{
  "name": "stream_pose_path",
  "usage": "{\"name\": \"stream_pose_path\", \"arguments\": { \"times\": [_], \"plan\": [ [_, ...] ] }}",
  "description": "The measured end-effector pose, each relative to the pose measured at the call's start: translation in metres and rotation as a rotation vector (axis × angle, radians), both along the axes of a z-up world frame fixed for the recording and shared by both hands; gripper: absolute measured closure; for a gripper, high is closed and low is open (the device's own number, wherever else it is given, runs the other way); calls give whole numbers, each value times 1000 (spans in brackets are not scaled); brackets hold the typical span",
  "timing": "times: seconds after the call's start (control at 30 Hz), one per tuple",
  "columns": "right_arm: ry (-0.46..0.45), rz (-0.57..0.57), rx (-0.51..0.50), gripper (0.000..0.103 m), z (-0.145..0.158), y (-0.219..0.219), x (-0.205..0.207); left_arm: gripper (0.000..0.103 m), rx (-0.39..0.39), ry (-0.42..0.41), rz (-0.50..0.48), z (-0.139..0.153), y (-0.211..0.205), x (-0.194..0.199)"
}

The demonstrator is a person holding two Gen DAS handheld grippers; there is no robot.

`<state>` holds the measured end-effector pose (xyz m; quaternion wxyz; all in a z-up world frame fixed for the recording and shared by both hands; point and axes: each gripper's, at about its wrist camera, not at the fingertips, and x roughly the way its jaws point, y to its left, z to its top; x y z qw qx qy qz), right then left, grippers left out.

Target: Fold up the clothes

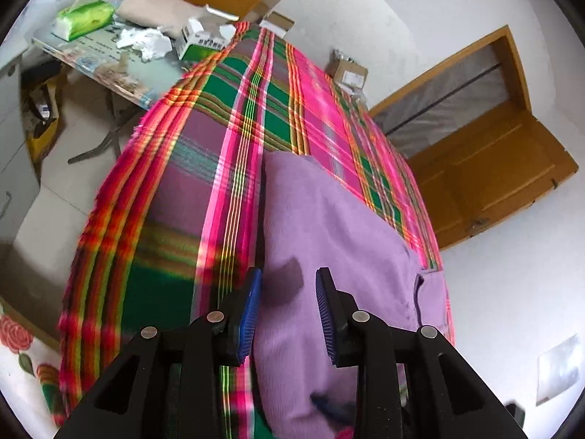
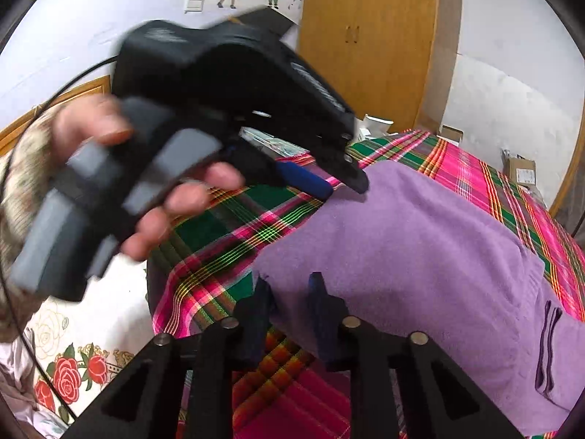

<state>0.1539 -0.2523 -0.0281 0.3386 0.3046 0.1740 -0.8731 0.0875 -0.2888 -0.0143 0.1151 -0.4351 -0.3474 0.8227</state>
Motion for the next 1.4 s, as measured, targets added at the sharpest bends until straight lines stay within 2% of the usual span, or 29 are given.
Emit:
{"name": "stream_pose_path", "arguments": {
  "times": [0.2,0.5,0.6,0.73,1.0,1.17,1.3,1.4],
  "plan": [
    [-26,19,-28,87,2,8,-3,72,14,-49,-70,-7,2,-41],
    [-47,47,-70,89,7,17,-5,72,115,-90,-93,-13,-1,-72],
    [-46,53,-82,90,11,19,-5,72,136,-88,-80,-16,-2,-75],
    [-39,57,-98,90,18,21,-4,85,133,-84,-57,-15,0,-72],
    [-14,62,-96,92,23,14,-2,87,107,-48,-32,3,1,-61],
    [-14,84,-144,92,33,11,0,87,90,-36,1,12,-7,-54],
    [-60,86,-165,92,31,16,-4,87,68,-43,-5,11,-7,-49],
    [-53,80,-195,92,37,25,-4,87,72,-37,0,15,-6,-46]
  ]
}}
